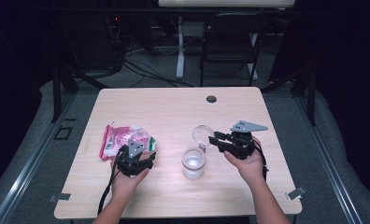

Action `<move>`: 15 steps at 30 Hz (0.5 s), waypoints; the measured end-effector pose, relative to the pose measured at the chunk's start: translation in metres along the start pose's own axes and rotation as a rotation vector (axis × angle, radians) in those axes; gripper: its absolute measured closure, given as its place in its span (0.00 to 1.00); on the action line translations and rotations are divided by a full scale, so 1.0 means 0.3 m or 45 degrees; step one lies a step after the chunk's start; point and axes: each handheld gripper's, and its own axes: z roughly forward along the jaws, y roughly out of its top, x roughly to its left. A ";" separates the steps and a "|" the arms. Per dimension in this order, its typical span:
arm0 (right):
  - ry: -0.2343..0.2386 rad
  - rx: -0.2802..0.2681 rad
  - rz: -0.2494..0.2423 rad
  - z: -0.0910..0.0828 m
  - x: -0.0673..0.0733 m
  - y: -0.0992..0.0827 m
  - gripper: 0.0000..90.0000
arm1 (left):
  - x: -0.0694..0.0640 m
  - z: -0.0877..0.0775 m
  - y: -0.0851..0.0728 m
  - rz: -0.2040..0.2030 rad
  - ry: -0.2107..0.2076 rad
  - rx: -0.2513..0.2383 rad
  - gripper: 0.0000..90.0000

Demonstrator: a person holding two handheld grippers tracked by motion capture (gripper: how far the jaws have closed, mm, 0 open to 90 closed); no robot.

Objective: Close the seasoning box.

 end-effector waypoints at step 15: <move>0.019 0.033 -0.040 0.007 0.004 0.008 0.79 | 0.015 -0.007 -0.008 -0.019 0.016 0.007 0.45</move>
